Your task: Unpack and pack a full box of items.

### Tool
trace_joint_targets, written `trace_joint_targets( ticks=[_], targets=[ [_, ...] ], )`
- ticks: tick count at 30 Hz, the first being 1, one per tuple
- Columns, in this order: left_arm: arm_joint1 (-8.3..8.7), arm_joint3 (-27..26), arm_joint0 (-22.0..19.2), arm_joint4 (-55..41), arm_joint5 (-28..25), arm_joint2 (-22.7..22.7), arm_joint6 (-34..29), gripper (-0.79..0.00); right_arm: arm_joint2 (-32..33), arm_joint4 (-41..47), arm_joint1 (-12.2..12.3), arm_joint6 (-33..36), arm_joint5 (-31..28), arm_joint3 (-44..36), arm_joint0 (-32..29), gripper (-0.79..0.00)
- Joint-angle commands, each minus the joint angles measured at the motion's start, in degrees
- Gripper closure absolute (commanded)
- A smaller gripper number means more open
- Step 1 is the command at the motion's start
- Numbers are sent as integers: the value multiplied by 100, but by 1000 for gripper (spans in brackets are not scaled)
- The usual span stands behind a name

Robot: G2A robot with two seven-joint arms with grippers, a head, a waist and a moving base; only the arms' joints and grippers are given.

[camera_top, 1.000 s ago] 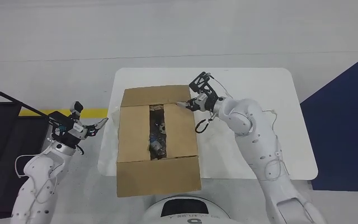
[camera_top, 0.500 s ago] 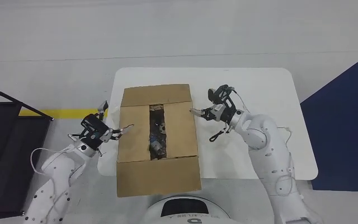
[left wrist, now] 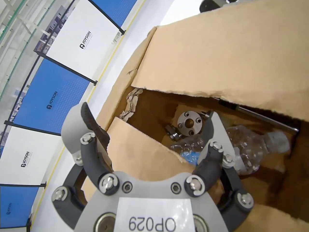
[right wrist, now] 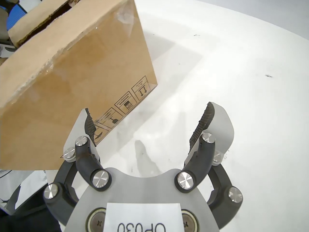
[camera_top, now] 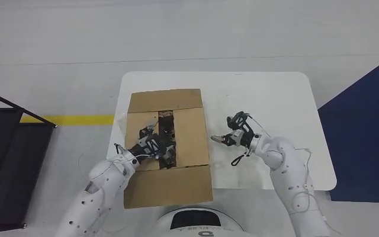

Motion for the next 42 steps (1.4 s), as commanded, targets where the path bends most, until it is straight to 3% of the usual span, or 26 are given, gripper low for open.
trace_joint_targets(
  ticks=[1, 6, 9, 13, 16, 21, 27, 31, 35, 42],
  targets=[
    [-39, 49, -152, 49, 116, 217, -124, -785, -83, -36, 6, -121, -105, 113, 66, -785],
    [-161, -173, -311, -475, 660, 641, 185, -785, -101, -95, 61, -505, -545, 456, 156, -785],
    [-185, -391, -323, -630, 689, 766, 432, -785, -22, -112, 116, -724, -894, 699, 203, -785],
    [-249, -498, -534, -414, 654, 1145, 90, -785, -49, -88, 229, -1112, -1039, 895, 211, -785],
    [-362, -287, -875, -196, 781, 1618, -422, -785, 148, -95, 427, -1692, -1039, 947, 17, -785],
    [-589, 118, -1398, -145, 1094, 2343, -840, -785, 1012, -124, 819, -2857, -1039, 1004, -602, -785],
    [-751, 410, -1650, -539, 1686, 2492, -752, -785, 1575, -308, 1193, -3918, -1039, 426, -1247, -785],
    [-708, 37, -1388, -927, 1951, 2120, -259, -785, 1725, -451, 1354, -4300, -1039, -272, -1572, -785],
    [-547, -542, -714, -1093, 2104, 1333, 163, -785, 1682, -590, 1421, -4214, -1039, -948, -1660, -785],
    [-285, -1345, 800, -2053, 2121, -736, 1001, -785, 849, -155, 1371, -2824, -776, -1775, -1109, -785]
  ],
)
